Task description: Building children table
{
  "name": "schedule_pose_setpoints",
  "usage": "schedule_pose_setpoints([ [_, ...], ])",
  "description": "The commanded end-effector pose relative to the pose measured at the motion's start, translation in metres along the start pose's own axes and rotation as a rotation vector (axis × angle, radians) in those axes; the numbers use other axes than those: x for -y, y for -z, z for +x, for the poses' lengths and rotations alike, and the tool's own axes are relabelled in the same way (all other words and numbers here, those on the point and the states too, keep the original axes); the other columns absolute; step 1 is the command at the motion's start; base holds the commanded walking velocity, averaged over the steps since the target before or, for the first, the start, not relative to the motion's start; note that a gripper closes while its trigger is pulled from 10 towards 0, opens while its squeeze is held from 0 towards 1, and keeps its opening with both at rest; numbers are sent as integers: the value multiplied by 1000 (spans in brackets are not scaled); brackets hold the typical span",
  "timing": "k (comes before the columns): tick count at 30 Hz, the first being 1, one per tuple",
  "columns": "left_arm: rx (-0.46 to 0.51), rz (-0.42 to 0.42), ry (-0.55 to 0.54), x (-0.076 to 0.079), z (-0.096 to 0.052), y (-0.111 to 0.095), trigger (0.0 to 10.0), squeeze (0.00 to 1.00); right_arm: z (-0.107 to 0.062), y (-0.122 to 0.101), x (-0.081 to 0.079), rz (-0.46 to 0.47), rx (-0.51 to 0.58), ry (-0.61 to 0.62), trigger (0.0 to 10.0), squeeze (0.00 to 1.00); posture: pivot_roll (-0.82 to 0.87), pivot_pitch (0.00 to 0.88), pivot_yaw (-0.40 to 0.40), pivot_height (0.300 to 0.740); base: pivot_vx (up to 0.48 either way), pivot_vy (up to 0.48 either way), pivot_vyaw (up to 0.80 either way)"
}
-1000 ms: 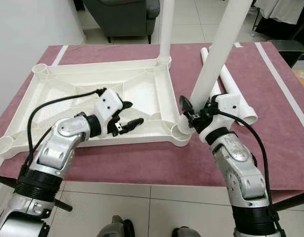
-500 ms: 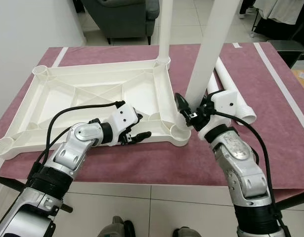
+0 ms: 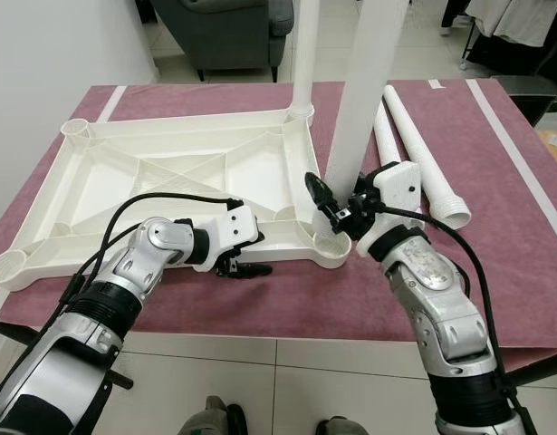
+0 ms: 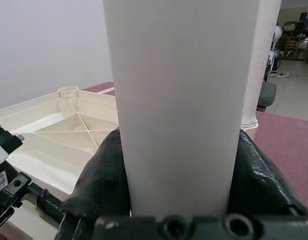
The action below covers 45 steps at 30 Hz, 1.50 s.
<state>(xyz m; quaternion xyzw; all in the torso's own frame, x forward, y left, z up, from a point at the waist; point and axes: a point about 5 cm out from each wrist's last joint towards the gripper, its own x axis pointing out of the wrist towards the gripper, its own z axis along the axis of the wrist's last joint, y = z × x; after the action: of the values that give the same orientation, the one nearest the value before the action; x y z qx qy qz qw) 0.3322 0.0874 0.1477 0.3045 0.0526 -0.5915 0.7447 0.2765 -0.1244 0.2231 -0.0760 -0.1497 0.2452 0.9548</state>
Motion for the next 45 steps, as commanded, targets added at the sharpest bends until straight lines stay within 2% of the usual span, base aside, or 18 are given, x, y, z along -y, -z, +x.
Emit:
schedule_pose_setpoints([
  [1,-37,19,20,1,1,5,4431,0,2,-5,-5,-4,16,-31,10000,0,-99,81,84,740,0,0,0],
  [2,-41,24,23,1,2,6,2667,0,1,-4,-5,-6,10,-39,10000,0,-104,90,84,740,0,0,0],
  [4,-43,29,30,0,3,7,2314,0,0,-4,-5,-8,5,-45,10000,0,-104,90,84,740,0,0,0],
  [5,-46,33,37,0,5,8,392,0,0,-3,-4,-9,-1,-46,10000,0,-98,91,81,740,0,0,0],
  [6,-50,40,48,2,7,10,0,0,-2,-1,-2,-10,-10,-45,10000,0,-106,93,92,740,0,0,0],
  [15,-45,35,78,0,8,11,0,0,-6,0,-2,-2,-13,-10,10000,0,-114,104,111,740,0,0,0],
  [21,-37,55,86,-5,2,10,0,0,-10,3,-1,-4,-25,8,10000,0,-114,108,122,740,0,0,0],
  [22,-37,67,98,-4,-2,10,3490,0,-10,4,1,-8,-28,21,10000,0,-113,112,128,740,0,0,0],
  [24,-37,76,107,-4,-5,10,3490,0,-11,5,2,-10,-30,31,10000,0,-113,113,129,740,0,0,0],
  [25,-37,85,114,-4,-9,10,10000,0,-11,6,3,-12,-32,37,10000,0,-113,113,129,740,0,0,0],
  [33,-9,87,123,-3,-13,7,10000,0,-11,14,6,-6,-47,65,10000,0,-100,121,129,740,0,0,0],
  [34,5,75,120,-1,-9,7,10000,0,-11,19,4,11,-54,67,10000,0,-94,131,131,740,0,0,0],
  [45,53,24,90,-2,1,0,10000,0,-21,25,-5,54,-55,55,10000,0,-112,141,147,740,0,0,0],
])
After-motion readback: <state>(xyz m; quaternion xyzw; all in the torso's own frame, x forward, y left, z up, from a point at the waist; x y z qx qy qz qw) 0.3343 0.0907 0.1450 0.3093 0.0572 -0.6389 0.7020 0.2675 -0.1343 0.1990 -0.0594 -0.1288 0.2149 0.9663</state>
